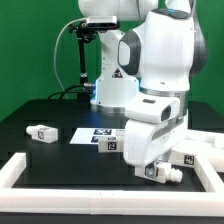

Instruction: Assemble one leg

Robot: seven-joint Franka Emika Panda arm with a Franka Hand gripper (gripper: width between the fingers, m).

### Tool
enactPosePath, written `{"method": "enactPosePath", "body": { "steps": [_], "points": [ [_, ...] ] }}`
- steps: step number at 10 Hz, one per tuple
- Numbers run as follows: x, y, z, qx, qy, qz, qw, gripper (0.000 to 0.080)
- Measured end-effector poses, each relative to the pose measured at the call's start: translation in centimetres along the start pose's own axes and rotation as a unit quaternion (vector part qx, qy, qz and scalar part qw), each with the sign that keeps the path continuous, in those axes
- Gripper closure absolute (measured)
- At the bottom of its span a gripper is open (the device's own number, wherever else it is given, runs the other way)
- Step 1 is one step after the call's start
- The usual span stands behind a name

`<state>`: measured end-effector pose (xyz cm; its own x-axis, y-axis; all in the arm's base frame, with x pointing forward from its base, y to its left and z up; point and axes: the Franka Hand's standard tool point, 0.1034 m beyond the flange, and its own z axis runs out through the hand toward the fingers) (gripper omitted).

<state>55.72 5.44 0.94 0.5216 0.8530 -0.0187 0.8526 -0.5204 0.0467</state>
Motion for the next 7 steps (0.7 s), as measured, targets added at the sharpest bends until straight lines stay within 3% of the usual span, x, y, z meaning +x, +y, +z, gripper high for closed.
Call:
{"method": "enactPosePath", "body": {
  "steps": [2,4,5,7],
  "points": [
    [-4.4,1.9,-1.3,-0.003,-0.010,-0.055,0.998,0.0519],
    [-7.5,3.1,-1.9,0.004,-0.021,-0.100,0.995,0.0519],
    [-8.3,3.7,-2.2,0.004,-0.018,-0.140,0.990,0.0519],
    [-8.2,3.5,-2.0,0.006,-0.018,-0.131,0.991,0.0518]
  ]
}}
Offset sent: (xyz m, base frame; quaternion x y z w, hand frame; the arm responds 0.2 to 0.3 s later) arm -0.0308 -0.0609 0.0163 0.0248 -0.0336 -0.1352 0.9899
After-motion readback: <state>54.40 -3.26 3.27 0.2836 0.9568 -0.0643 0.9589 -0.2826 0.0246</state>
